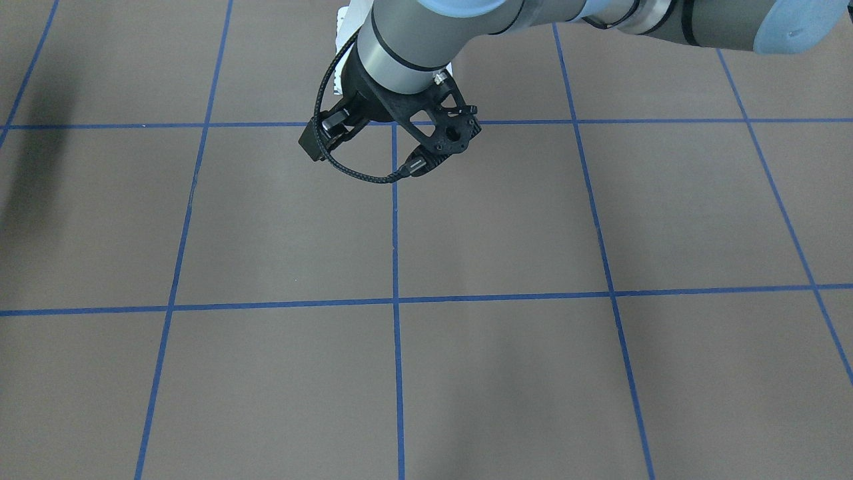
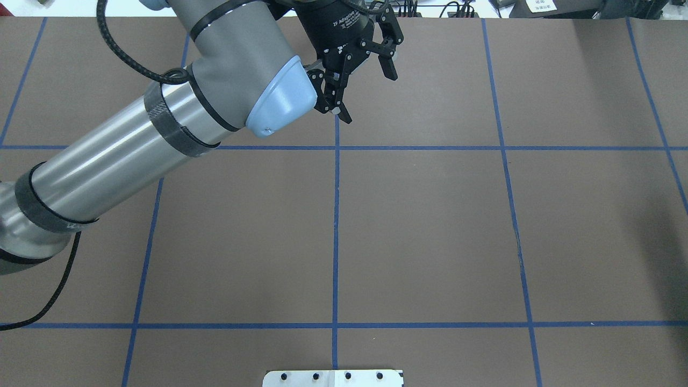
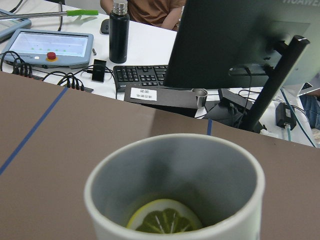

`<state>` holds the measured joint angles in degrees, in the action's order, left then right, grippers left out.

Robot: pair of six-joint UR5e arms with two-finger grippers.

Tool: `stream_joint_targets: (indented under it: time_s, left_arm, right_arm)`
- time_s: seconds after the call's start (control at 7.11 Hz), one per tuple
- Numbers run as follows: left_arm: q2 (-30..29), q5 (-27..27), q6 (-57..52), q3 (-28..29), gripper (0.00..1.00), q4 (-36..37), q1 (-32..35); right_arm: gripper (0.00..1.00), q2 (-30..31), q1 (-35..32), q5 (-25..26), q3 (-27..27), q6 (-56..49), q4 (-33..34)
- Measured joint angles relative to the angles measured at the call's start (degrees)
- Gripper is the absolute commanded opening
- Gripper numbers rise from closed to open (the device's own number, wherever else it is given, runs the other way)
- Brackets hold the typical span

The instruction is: Left arm hands cup to right arm to dump lemon

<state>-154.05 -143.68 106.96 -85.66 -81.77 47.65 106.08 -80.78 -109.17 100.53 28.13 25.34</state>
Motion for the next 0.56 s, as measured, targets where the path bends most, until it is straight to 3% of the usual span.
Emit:
stream_joint_targets:
  time_s: [0.28,0.56]
  left_arm:
    - [0.6,0.1,0.0,-0.4,1.00,0.0,0.2]
    - [1.2,0.1,0.0,-0.9,1.00,0.0,0.4]
  right_arm:
    - [0.00,4.5,-1.7,0.2,-2.6,3.5,-10.6]
    - [0.00,5.5,-2.7,0.3,-8.4,9.9,-22.1]
